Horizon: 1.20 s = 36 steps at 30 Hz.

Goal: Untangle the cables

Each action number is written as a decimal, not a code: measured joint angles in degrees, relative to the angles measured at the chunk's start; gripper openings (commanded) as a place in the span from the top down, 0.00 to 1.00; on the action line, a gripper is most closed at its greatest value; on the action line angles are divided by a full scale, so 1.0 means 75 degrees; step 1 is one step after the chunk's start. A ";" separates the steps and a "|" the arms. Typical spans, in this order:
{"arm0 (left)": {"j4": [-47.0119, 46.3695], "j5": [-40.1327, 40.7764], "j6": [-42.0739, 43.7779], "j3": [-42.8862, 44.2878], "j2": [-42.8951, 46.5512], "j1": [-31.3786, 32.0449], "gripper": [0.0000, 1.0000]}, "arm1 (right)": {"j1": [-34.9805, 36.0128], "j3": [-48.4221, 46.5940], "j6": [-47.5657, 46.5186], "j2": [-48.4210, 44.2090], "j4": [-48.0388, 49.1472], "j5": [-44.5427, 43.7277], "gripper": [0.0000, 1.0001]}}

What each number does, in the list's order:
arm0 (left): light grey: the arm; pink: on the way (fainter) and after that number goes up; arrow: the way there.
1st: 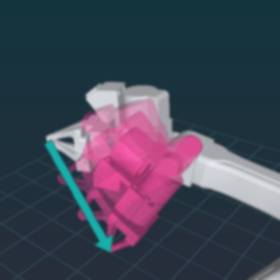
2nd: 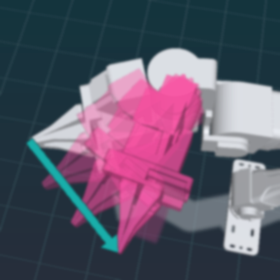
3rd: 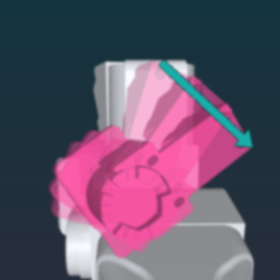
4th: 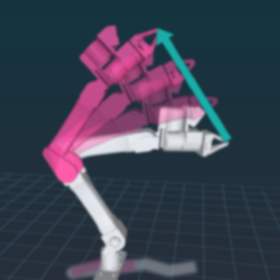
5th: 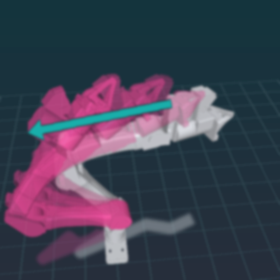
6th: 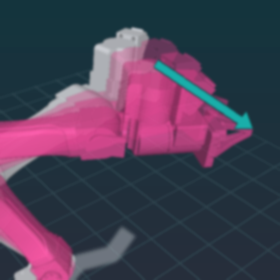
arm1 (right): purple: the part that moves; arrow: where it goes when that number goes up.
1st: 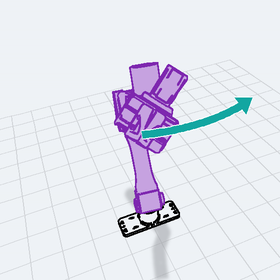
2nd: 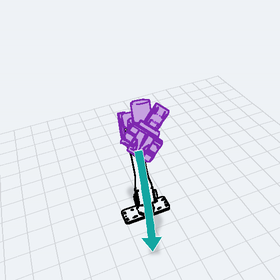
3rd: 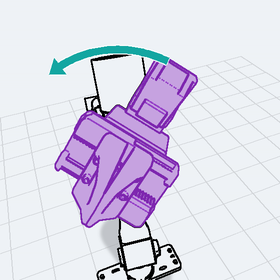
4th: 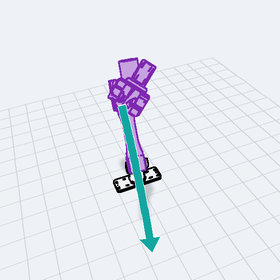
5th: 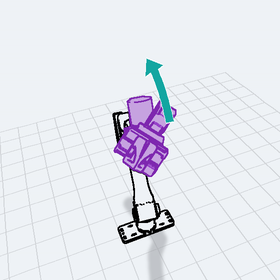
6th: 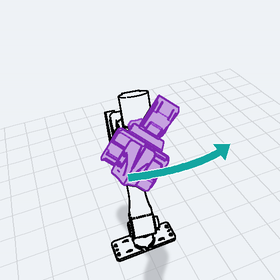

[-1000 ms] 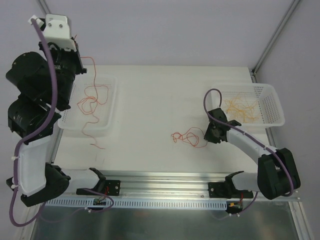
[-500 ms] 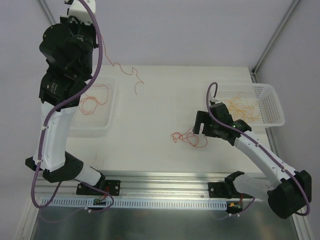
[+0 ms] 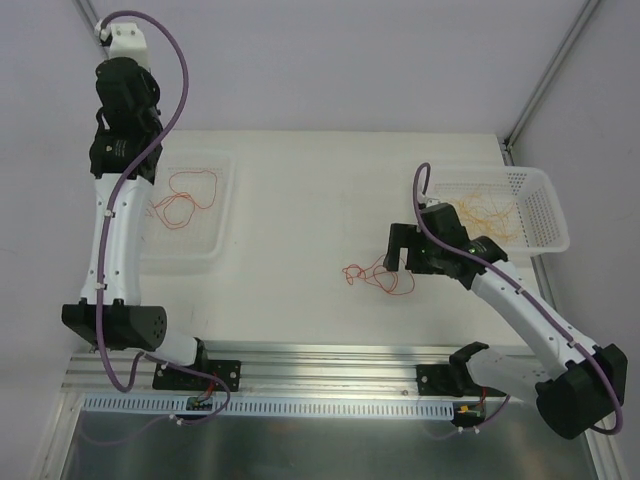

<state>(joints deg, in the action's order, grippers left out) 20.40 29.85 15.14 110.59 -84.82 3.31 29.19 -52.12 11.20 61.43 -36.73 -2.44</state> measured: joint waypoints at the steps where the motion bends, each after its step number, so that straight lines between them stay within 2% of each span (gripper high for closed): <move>1: -0.0032 -0.0146 -0.0277 -0.0466 0.0012 -0.0230 0.89 | 0.0000 0.0000 -0.0026 0.0038 0.0003 0.0047 0.00; 7: 0.0044 -0.1017 -0.1530 -0.2541 -0.0286 -0.1023 0.81 | 0.0000 -0.0006 -0.0146 0.0358 0.0003 0.0283 0.00; 8: 0.0064 -0.1183 -0.1690 -0.2774 -0.0350 -0.1061 0.71 | 0.0000 -0.0006 -0.0163 0.0396 0.0003 0.0315 0.00; 10: 0.0079 -0.1495 -0.1938 -0.3150 -0.0423 -0.1093 0.61 | 0.0000 -0.0006 -0.0187 0.0443 0.0000 0.0373 0.00; 11: 0.0079 -0.1614 -0.2022 -0.3287 -0.0428 -0.1093 0.47 | 0.0000 -0.0006 -0.0189 0.0452 0.0003 0.0393 0.00; 13: 0.0093 -0.1851 -0.2253 -0.3526 -0.0420 -0.1090 0.37 | 0.0000 -0.0006 -0.0192 0.0455 0.0000 0.0425 0.00; 14: 0.0079 -0.1990 -0.2355 -0.3625 -0.0405 -0.1090 0.24 | 0.0000 -0.0006 -0.0192 0.0455 0.0003 0.0437 0.00; 15: 0.0064 -0.2124 -0.2454 -0.3733 -0.0379 -0.1090 0.18 | 0.0000 -0.0006 -0.0192 0.0455 0.0003 0.0443 0.00; 18: 0.0058 -0.2655 -0.2809 -0.4051 -0.0189 -0.1090 0.08 | 0.0000 -0.0006 -0.0192 0.0425 -0.0012 0.0437 0.00; 22: 0.0073 -0.3620 -0.3261 -0.4683 0.0391 -0.0871 0.03 | 0.0000 -0.0006 -0.0189 0.0096 -0.0122 0.0219 0.01; 24: 0.0058 -0.3963 -0.3398 -0.4992 0.0685 -0.0376 0.02 | 0.0000 -0.0006 -0.0184 -0.0166 -0.0175 0.0073 0.00; 29: 0.0047 -0.4864 -0.3538 -0.5523 0.0938 0.1795 0.02 | 0.0000 0.0125 -0.0128 -0.1090 -0.0262 -0.0382 0.00; 33: -0.0003 -0.5115 -0.3346 -0.5581 0.0358 0.3771 0.04 | 0.0000 0.0446 -0.0029 -0.1935 -0.0391 -0.0676 0.00; 36: -0.0006 -0.5123 -0.3378 -0.5517 -0.0251 0.4762 0.07 | 0.0000 0.0659 0.0073 -0.2410 -0.0545 -0.0883 0.00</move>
<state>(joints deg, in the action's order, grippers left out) 20.36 -8.58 -10.20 69.21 -86.70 39.03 29.19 -47.18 11.75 43.35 -40.82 -9.06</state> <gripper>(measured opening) 0.957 0.994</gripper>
